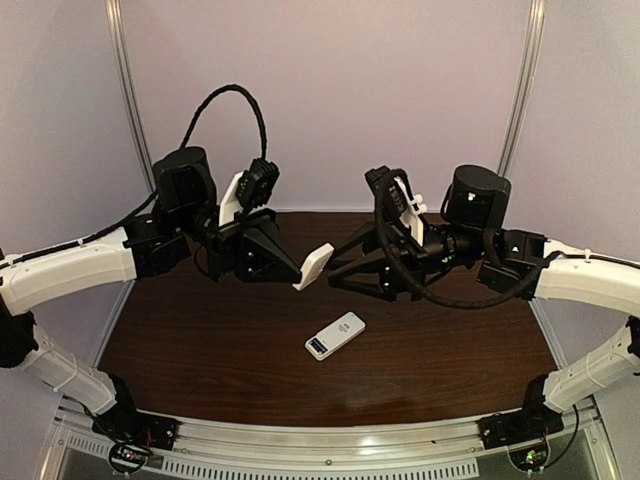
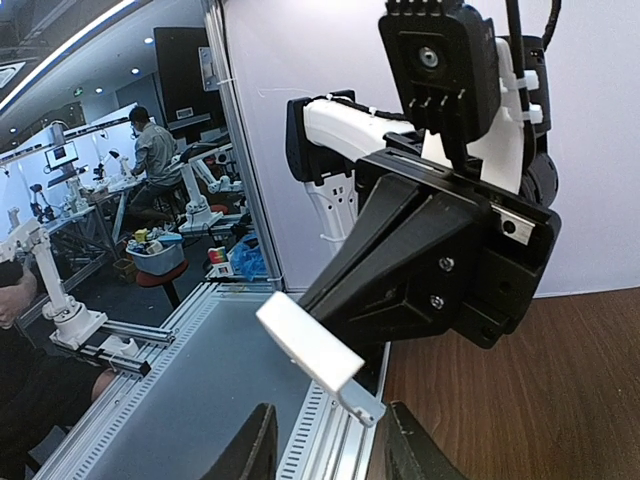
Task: Load the batteries into the remote control
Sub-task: Pass from the left arm to the right, then pass from the right arm to the left, then place the battery cover on the remote control without the battery cover.
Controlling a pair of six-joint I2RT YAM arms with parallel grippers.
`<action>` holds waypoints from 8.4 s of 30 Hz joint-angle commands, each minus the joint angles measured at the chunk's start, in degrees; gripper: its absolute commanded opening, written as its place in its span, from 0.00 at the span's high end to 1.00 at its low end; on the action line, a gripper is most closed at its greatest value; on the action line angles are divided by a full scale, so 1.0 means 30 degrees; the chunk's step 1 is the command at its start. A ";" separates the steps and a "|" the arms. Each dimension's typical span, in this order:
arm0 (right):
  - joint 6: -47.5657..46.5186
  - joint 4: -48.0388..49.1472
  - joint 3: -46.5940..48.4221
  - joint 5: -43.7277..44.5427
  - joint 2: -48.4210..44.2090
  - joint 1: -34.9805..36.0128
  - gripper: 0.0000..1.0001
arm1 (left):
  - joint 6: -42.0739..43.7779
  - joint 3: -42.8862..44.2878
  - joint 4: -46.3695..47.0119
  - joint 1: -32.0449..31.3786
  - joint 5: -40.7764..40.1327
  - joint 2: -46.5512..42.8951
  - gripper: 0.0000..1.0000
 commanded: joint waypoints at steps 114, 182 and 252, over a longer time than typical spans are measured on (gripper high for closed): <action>0.6624 -0.2689 -0.2897 0.2803 0.5265 -0.7165 0.54 | 0.9420 -0.5726 -0.7130 -0.5368 -2.6594 0.0072 0.59; 0.5208 -0.2060 -0.4592 0.4241 0.9559 -0.6997 0.67 | 0.5904 -0.2234 -0.9032 -0.1620 -2.2259 0.9699 0.56; 0.7788 0.1671 -0.4375 0.3381 1.1860 -0.8215 0.49 | 0.6299 -0.0993 -1.0501 -0.1690 -2.2168 1.0827 0.43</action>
